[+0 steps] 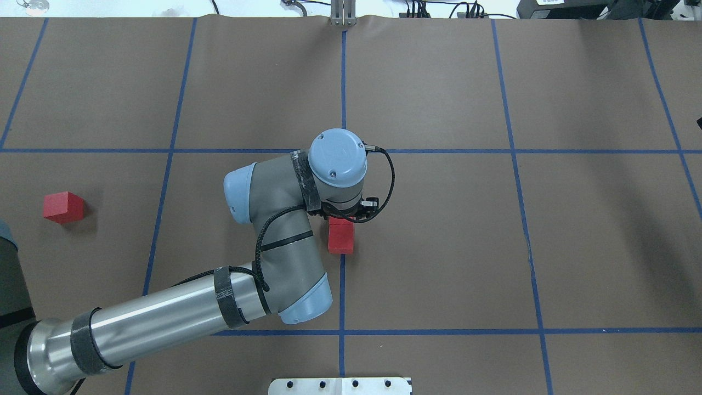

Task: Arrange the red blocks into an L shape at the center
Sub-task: 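Hold the placed cube against the center cube with the left gripper, then open the left gripper and move it toward the outermost red cube, then lower the left gripper onto the outermost red cube and grasp it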

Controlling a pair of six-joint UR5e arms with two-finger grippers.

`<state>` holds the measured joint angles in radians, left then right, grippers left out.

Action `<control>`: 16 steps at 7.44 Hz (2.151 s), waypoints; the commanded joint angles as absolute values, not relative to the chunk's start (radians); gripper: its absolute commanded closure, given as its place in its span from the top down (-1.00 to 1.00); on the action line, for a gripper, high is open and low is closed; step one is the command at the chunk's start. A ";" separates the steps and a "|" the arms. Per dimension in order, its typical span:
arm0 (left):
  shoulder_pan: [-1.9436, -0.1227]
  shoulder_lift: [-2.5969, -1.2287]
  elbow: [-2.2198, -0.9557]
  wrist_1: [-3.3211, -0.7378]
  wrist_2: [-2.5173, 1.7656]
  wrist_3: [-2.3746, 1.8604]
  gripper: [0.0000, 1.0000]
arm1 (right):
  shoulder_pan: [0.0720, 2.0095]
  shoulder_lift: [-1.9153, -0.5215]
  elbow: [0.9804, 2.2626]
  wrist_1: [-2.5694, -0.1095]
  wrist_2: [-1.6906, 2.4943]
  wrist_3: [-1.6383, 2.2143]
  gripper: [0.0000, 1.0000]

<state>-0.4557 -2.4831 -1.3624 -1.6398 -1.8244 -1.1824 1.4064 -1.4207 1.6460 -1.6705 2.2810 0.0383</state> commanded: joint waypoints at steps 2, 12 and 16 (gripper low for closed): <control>-0.459 -2.485 -1.373 -1.619 -1.825 -1.169 1.00 | 1.407 -1.422 1.646 -1.671 2.281 0.038 0.99; -0.886 -1.782 -1.944 -1.565 -2.086 -0.204 1.00 | 1.419 -1.437 1.646 -1.671 2.284 0.028 0.99; -0.984 -1.577 -1.916 -1.753 -2.125 0.236 0.98 | 1.419 -1.436 1.646 -1.671 2.283 0.029 0.99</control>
<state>-0.9517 -1.6046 -1.9310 -1.7289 -2.1111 0.0522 1.4190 -1.4371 1.6462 -1.6705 2.2828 0.0289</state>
